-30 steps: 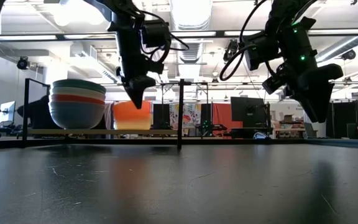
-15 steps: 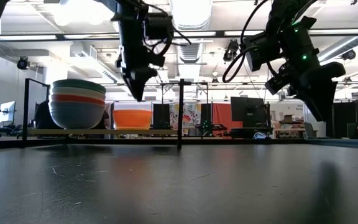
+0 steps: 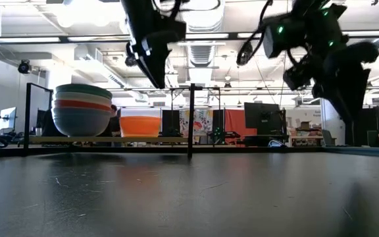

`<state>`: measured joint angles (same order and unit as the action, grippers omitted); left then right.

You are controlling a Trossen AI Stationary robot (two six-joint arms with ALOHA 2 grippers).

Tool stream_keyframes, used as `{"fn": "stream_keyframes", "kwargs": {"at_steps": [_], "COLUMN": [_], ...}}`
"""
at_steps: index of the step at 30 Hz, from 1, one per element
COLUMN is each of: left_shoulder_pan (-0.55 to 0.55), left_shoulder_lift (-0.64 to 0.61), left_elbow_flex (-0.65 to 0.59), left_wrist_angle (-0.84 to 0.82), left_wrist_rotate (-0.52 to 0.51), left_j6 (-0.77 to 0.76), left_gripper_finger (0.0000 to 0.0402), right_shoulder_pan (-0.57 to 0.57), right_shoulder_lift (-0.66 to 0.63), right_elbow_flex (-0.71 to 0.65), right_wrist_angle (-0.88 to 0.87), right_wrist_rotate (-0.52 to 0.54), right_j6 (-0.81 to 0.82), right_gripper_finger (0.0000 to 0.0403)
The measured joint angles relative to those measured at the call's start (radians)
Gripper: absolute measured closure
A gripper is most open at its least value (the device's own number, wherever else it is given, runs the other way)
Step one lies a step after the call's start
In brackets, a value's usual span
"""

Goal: Place and stack bowls onto a shelf
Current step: Stack the red bowl on top of the orange bowl on the shelf

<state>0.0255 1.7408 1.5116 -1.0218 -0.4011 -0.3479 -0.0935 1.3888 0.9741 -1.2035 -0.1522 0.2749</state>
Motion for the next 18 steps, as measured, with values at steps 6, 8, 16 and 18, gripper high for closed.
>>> {"fn": "stream_keyframes", "kwargs": {"at_steps": [6, 8, 16, 18], "left_shoulder_pan": [-0.179, -0.235, -0.404, -0.433], "left_shoulder_lift": [0.002, 0.002, 0.01, 0.018], "left_elbow_flex": [-0.002, -0.002, -0.002, -0.003], "left_wrist_angle": [0.039, 0.069, 0.187, 0.183], "left_wrist_rotate": [-0.008, -0.009, -0.041, -0.082], "left_j6": [-0.135, -0.156, -0.167, -0.186], "left_gripper_finger": [0.029, 0.029, 0.029, 0.029], "right_shoulder_pan": [0.164, 0.218, 0.431, 0.488], "right_shoulder_lift": [-0.039, -0.044, -0.063, -0.065], "right_elbow_flex": [0.0, 0.0, 0.0, 0.0], "right_wrist_angle": [0.077, 0.101, 0.198, 0.214], "right_wrist_rotate": [-0.017, -0.015, -0.055, -0.057], "right_j6": [0.226, 0.359, 0.759, 0.847], "right_gripper_finger": [0.0207, 0.0207, 0.0207, 0.0207]}}
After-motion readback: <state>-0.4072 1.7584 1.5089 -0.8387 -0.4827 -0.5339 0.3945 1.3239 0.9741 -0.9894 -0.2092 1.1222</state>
